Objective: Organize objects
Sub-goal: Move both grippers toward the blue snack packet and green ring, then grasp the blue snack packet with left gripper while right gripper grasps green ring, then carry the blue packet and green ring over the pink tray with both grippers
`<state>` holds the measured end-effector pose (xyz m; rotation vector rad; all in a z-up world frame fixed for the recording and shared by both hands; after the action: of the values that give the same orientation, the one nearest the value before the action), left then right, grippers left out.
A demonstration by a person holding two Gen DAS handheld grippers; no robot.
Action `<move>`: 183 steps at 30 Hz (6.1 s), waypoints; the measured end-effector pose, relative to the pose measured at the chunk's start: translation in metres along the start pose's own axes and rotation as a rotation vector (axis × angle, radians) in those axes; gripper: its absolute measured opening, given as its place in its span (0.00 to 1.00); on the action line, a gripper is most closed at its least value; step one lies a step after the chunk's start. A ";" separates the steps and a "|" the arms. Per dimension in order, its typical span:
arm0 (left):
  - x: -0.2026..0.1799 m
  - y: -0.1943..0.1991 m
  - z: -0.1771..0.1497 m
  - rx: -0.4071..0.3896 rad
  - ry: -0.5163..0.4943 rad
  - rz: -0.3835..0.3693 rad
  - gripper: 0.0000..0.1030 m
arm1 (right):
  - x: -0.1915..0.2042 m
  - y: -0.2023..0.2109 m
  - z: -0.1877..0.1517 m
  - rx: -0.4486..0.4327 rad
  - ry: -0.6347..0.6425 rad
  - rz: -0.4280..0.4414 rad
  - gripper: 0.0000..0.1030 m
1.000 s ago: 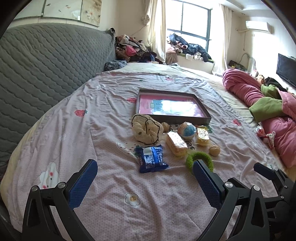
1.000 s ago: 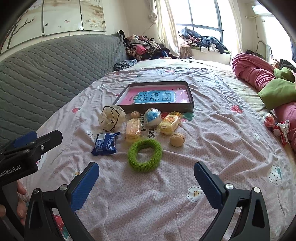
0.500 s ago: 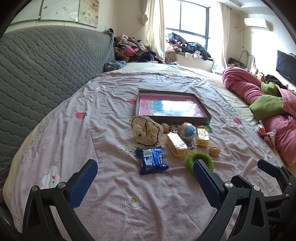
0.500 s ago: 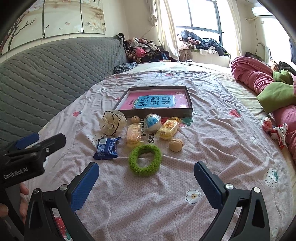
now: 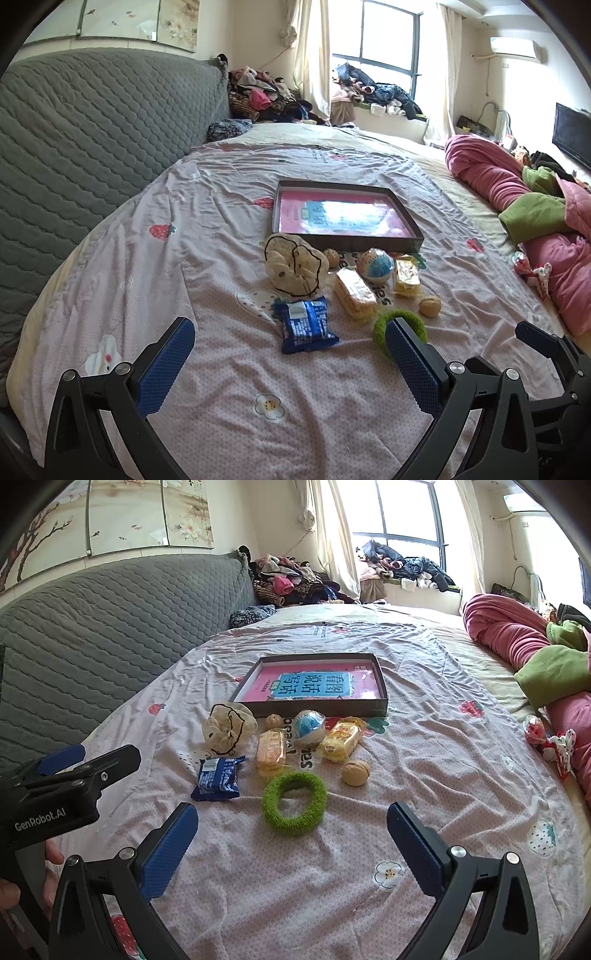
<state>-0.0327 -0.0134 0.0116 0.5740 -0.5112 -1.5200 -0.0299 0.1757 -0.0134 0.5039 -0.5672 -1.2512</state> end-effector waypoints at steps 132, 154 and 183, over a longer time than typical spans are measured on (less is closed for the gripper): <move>-0.076 -0.075 0.053 0.042 -0.162 -0.079 0.53 | -0.031 -0.047 0.055 0.004 0.010 0.092 0.27; -0.092 -0.113 0.128 -0.014 -0.186 -0.067 0.53 | -0.037 -0.073 0.136 -0.067 0.058 0.086 0.27; -0.092 -0.317 0.197 0.081 -0.158 -0.039 0.53 | -0.097 -0.249 0.214 0.026 0.064 0.078 0.27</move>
<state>-0.4019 0.0821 -0.0349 0.5320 -0.6888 -1.5956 -0.3714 0.2001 -0.0222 0.5368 -0.5448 -1.1509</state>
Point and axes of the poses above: each gripper's, at about its wrist camera, not at the fingertips, and y roughly against the way its jaws point, x to its left, z to its top, the point moved 5 cm from there along -y, roughly the way its jaws point
